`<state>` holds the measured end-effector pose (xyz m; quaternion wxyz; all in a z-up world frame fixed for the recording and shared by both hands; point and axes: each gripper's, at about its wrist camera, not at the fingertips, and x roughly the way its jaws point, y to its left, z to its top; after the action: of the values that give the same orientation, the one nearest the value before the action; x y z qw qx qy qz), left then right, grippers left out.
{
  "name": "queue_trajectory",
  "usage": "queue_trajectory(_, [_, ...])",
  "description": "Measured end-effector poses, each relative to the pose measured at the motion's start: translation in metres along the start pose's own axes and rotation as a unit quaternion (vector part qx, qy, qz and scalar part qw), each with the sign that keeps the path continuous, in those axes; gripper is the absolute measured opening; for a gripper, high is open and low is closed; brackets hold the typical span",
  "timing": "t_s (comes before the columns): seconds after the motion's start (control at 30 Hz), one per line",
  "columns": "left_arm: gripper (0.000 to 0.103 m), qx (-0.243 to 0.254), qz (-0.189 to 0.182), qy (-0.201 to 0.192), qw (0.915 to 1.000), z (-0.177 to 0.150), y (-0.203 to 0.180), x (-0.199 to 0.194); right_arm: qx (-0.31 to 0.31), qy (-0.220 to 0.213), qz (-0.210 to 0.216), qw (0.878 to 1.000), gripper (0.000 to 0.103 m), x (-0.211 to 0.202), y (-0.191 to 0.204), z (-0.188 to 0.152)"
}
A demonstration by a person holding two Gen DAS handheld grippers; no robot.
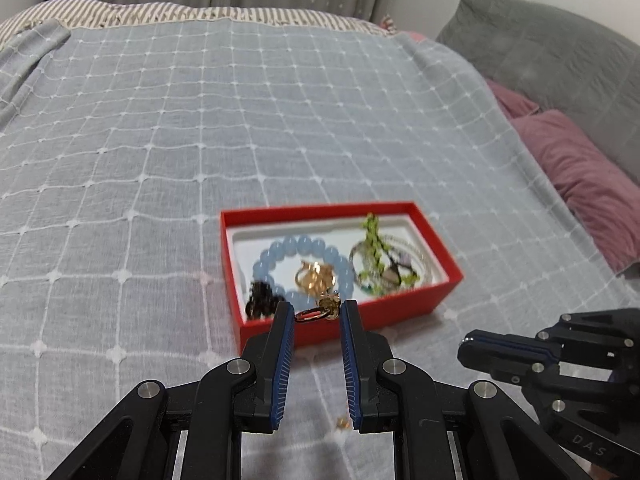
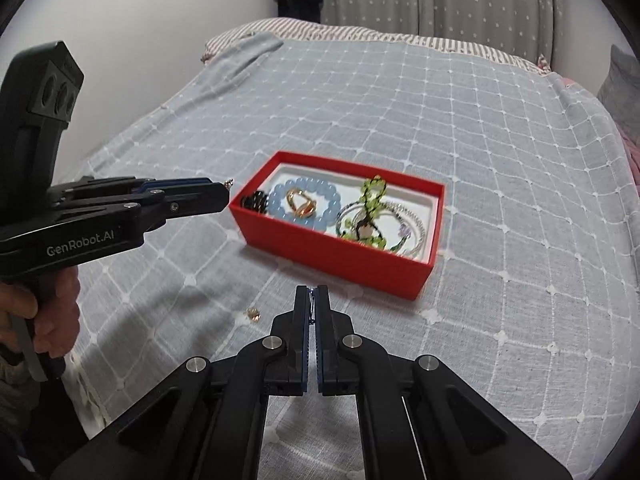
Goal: Organize jewelry
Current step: 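Carry both rings over the red box and open both tools to drop them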
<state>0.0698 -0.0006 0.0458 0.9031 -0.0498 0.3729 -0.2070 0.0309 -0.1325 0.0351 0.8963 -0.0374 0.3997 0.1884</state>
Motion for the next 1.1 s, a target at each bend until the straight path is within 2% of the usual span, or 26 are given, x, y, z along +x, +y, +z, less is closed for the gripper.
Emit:
queue_trajectory(0.3, [0.018, -0.025, -0.026, -0.009, 0.9993, 0.028, 0.01, 0.02, 0.037, -0.031, 0.007, 0.999, 0.002, 0.0, -0.023, 0.033])
queue_trajectory(0.5, [0.018, -0.036, -0.034, -0.001, 0.9988, 0.038, 0.014, 0.039, 0.057, -0.026, 0.001, 0.998, 0.002, 0.015, -0.044, 0.046])
queue_trajectory(0.77, [0.018, -0.028, -0.024, 0.01, 0.9993, 0.041, 0.016, 0.052, 0.069, -0.017, 0.007, 0.997, 0.002, 0.035, -0.059, 0.055])
queue_trajectory(1.1, [0.018, -0.009, 0.0, 0.018, 0.9998, 0.037, 0.012, 0.062, 0.081, -0.012, -0.008, 0.997, 0.002, 0.045, -0.066, 0.049])
